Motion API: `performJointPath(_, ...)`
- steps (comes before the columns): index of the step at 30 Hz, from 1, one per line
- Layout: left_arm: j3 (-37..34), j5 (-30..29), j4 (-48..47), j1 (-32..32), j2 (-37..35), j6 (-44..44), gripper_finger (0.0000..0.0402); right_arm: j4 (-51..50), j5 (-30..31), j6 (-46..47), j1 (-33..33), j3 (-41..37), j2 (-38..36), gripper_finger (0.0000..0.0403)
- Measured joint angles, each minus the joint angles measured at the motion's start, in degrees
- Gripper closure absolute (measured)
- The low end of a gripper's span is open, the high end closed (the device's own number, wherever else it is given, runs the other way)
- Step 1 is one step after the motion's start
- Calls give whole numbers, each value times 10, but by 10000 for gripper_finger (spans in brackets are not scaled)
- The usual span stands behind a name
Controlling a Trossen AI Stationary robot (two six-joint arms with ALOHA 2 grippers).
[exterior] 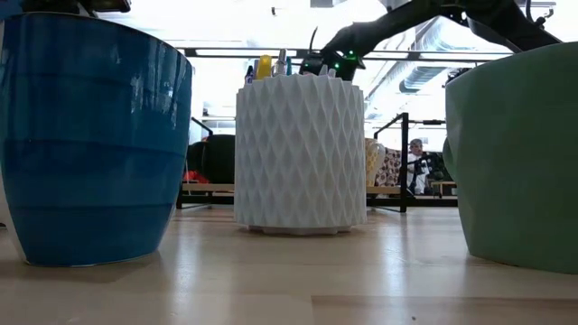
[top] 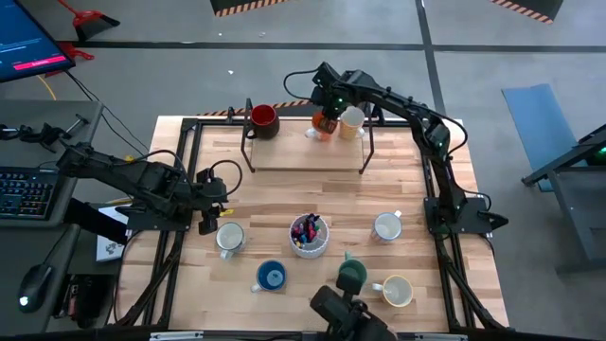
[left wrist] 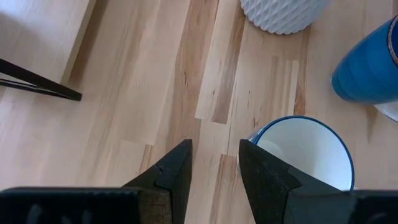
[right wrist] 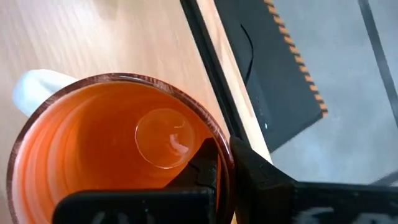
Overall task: Place coffee mugs
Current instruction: Put the orange mug on the shelf
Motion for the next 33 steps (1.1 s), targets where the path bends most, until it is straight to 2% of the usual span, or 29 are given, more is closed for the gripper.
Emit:
performJointPath(12, 0, 0, 0, 0, 0, 0, 282, -6, -6, 14, -3, 0, 0, 398)
performJointPath(22, 0, 0, 0, 0, 0, 0, 282, -3, -15, 23, -3, 0, 0, 369)
performJointPath(33, 0, 0, 0, 0, 0, 0, 282, 12, -15, 19, -3, 0, 0, 316)
